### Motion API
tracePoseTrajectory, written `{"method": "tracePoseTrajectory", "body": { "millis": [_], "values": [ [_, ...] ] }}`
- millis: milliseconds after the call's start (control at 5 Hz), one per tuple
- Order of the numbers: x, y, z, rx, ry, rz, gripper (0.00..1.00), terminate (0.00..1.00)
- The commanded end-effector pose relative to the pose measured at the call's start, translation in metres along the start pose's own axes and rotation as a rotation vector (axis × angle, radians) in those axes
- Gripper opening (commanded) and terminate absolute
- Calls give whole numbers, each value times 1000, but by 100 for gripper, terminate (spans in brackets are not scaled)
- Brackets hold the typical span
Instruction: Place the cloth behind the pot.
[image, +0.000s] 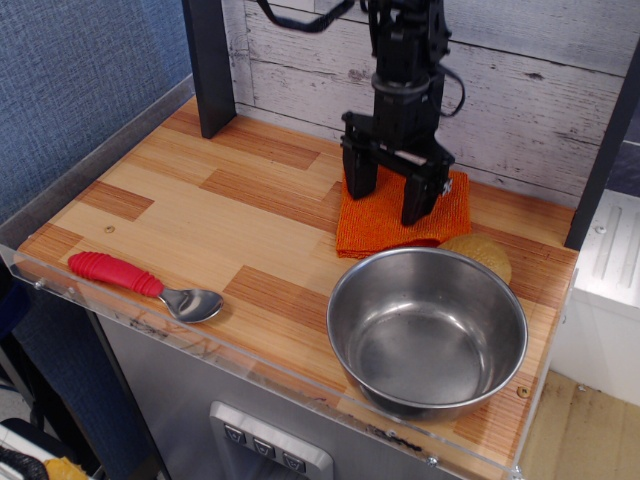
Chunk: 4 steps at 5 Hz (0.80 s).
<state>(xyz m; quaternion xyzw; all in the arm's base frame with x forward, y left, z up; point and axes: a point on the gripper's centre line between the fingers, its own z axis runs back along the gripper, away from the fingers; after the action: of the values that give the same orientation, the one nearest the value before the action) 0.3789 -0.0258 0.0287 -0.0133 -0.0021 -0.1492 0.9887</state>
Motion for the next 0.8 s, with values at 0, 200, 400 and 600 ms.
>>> {"method": "tracePoseTrajectory", "body": {
  "millis": [0,200,400,600],
  "values": [
    [7,6,72,21,-158,49,100,0],
    [0,11,99,8,-197,84,100,0],
    [-7,14,115,35,-234,131,100,0],
    [-7,14,115,35,-234,131,100,0]
  ]
}}
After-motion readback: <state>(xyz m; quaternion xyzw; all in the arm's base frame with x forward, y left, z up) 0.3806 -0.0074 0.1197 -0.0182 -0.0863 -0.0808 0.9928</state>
